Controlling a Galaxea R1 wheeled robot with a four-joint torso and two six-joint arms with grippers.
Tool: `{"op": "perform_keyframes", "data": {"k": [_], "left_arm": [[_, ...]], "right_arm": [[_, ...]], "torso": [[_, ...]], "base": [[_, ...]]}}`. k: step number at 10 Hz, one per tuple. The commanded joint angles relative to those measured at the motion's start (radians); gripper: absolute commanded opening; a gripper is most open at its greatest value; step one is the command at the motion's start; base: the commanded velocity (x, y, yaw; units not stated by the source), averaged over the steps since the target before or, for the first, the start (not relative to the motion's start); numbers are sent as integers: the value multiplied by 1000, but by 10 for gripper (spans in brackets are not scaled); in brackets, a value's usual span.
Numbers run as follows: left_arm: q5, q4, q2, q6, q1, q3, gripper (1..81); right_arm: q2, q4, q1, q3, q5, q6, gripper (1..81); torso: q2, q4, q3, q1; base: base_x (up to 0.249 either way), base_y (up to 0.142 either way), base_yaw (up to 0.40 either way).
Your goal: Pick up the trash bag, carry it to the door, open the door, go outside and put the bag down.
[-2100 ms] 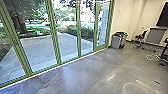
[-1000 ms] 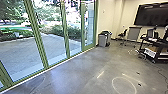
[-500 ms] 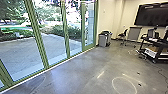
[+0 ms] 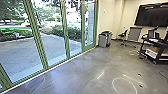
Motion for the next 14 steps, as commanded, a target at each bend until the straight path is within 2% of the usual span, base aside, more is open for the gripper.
{"op": "perform_keyframes", "data": {"k": [1,2,3,4,5,6,8,12,14], "left_arm": [[73,-1,-1,3,-50,-1,10],[73,-1,-1,3,-50,-1,10],[73,-1,0,3,-50,-1,10],[73,1,0,3,-50,-1,10],[73,1,0,3,-50,-1,10],[73,1,-1,3,-50,-1,10],[73,1,-1,3,-50,-1,10],[73,1,-1,3,-50,-1,10],[73,-1,-1,3,-50,-1,10]], "right_arm": [[10,-9,21,9,-53,-1,811],[8,-9,20,9,-54,-1,811],[8,-9,18,9,-54,-1,811],[8,-9,18,9,-54,-1,811],[8,-9,20,9,-53,-1,811],[8,-9,20,9,-53,-1,811],[10,-9,21,9,-53,-1,811],[10,-9,23,9,-53,-1,811],[10,-9,23,9,-54,-1,811]], "torso": [[0,0,0,0],[0,0,0,0],[0,0,80,0],[0,0,101,0],[0,0,22,0],[0,0,43,0],[0,0,52,-2],[0,0,51,-1],[0,0,51,-1]], "base": [[112,0,0],[112,0,0],[112,0,0],[112,0,0],[112,0,0],[112,0,0],[112,0,0],[115,0,0],[125,-63,0]]}}
